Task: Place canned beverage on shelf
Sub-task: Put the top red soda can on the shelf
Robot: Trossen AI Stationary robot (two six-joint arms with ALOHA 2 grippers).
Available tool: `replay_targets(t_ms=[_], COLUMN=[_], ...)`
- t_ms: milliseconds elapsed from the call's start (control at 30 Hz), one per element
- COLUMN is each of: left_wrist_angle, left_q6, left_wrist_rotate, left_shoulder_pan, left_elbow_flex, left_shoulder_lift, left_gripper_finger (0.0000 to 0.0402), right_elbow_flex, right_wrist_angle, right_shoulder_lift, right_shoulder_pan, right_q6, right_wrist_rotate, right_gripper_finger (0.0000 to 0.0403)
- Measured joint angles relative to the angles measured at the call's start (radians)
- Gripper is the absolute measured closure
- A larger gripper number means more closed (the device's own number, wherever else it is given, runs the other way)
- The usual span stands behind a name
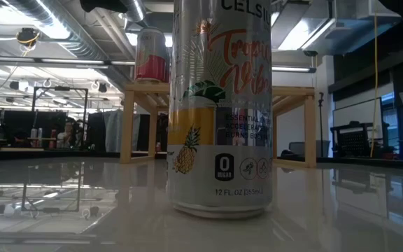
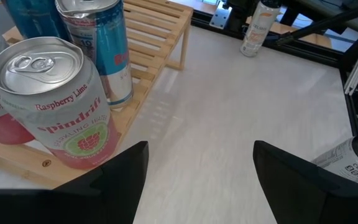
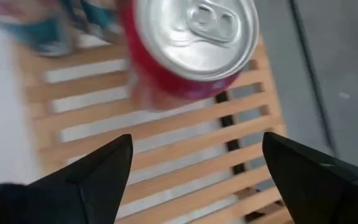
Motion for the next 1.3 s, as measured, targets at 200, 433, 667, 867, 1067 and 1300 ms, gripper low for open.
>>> replay_targets(t_ms=[200, 433, 667, 867, 1067, 1300], left_wrist_angle=[0.000, 0.000, 0.000, -0.001, -0.001, -0.001], left_q6=[0.000, 0.000, 0.001, 0.007, 0.008, 0.008], left_wrist_rotate=[0.000, 0.000, -0.001, -0.001, -0.007, -0.008], left_shoulder_pan=[0.000, 0.000, 0.000, 0.001, 0.001, 0.001], left_elbow_flex=[0.000, 0.000, 0.000, 0.000, 0.000, 0.000], left_shoulder_lift=[0.000, 0.000, 0.000, 0.000, 0.000, 0.000], left_gripper_finger=[0.0122, 0.0122, 0.0122, 0.0122, 0.0122, 0.0122], right_elbow_flex=[0.001, -0.026, -0.176, -0.218, -0.223, -0.223], right_wrist_angle=[0.121, 0.390, 0.479, 0.496, 0.450, 0.464], right_shoulder_lift=[-0.061, -0.062, -0.048, -0.049, -0.049, -0.049], right_shoulder_pan=[-0.061, -0.088, -0.068, -0.057, -0.057, -0.057], right_q6=[0.056, 0.177, 0.200, 0.204, 0.164, 0.153], right_wrist_rotate=[-0.116, -0.280, -0.281, -0.272, -0.249, -0.244], right_gripper_finger=[0.0055, 0.0055, 0.0055, 0.0055, 0.0055, 0.0111])
